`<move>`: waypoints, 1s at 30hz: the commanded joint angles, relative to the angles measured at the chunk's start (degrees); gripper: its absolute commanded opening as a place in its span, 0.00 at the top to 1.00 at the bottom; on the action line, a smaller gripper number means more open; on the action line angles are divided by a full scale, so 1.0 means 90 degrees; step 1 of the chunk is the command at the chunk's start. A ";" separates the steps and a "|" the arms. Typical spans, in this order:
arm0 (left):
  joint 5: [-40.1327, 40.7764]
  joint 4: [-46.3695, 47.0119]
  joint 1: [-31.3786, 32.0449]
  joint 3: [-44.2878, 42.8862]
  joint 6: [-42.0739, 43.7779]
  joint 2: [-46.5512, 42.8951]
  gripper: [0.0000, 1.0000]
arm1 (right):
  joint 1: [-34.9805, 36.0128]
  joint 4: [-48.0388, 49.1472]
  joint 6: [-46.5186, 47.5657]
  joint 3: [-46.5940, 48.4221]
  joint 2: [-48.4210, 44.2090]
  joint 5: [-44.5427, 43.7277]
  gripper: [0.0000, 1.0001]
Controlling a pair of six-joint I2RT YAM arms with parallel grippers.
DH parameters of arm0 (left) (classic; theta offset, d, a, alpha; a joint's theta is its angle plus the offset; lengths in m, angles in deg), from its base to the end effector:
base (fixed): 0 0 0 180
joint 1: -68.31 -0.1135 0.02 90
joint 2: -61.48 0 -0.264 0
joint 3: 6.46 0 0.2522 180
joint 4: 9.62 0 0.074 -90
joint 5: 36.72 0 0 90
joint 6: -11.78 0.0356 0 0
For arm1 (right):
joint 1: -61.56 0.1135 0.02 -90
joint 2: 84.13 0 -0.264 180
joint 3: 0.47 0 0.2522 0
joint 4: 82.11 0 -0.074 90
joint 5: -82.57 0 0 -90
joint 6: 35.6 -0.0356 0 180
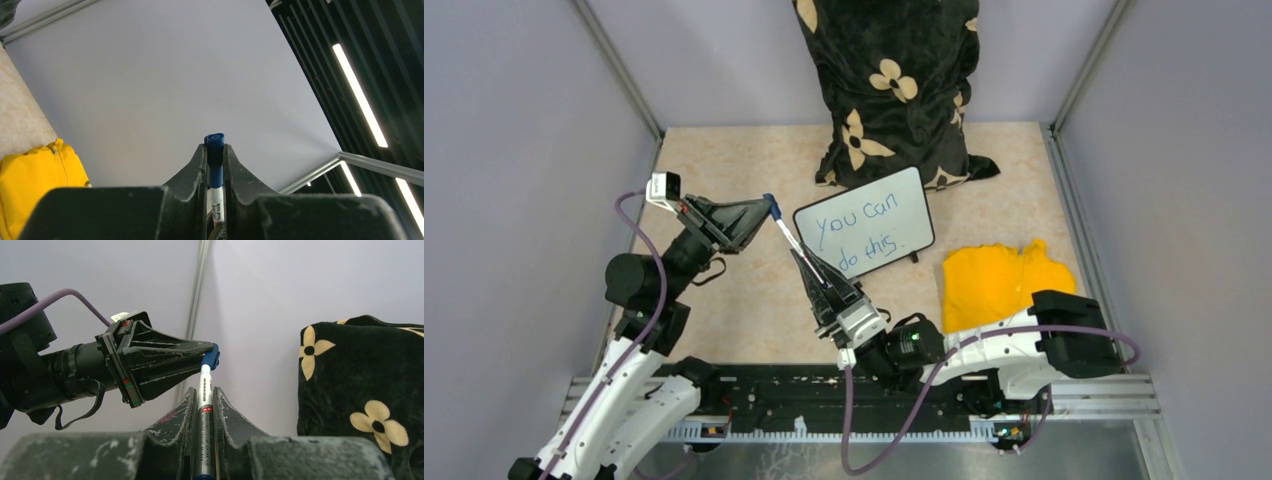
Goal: Write a sentence on the whiteboard
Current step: Close the whiteboard marker at the center of the board.
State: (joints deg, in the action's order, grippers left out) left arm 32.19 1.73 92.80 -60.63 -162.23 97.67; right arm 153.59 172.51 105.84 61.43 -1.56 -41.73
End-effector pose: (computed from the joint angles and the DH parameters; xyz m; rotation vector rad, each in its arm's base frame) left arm 0.1224 -0.0698 0.3998 -0.2740 1.2765 -1.8608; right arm 0.0100 0.2832 0.3699 -0.4015 0.7470 0.4778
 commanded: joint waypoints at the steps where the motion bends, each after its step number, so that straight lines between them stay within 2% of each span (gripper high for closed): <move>1: -0.0242 0.0342 0.0058 -0.0104 -0.0064 0.0112 1.00 | -0.0003 0.1135 -0.0060 0.0247 0.0011 -0.0003 1.00; 23: 0.0293 0.0707 0.1153 0.0011 0.0331 0.0567 1.00 | -0.0287 0.1135 -0.0435 0.0071 -0.0144 -0.0189 1.00; 30: 0.0860 0.0896 0.1397 0.0102 0.0584 0.0560 1.00 | -0.0295 0.1136 -0.0306 0.0346 0.0043 -0.0501 1.00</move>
State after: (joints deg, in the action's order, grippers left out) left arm 42.99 6.77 102.26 -60.47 -159.11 102.76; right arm 151.64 172.86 104.77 61.41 -2.59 -45.14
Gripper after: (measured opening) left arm 0.167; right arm 0.126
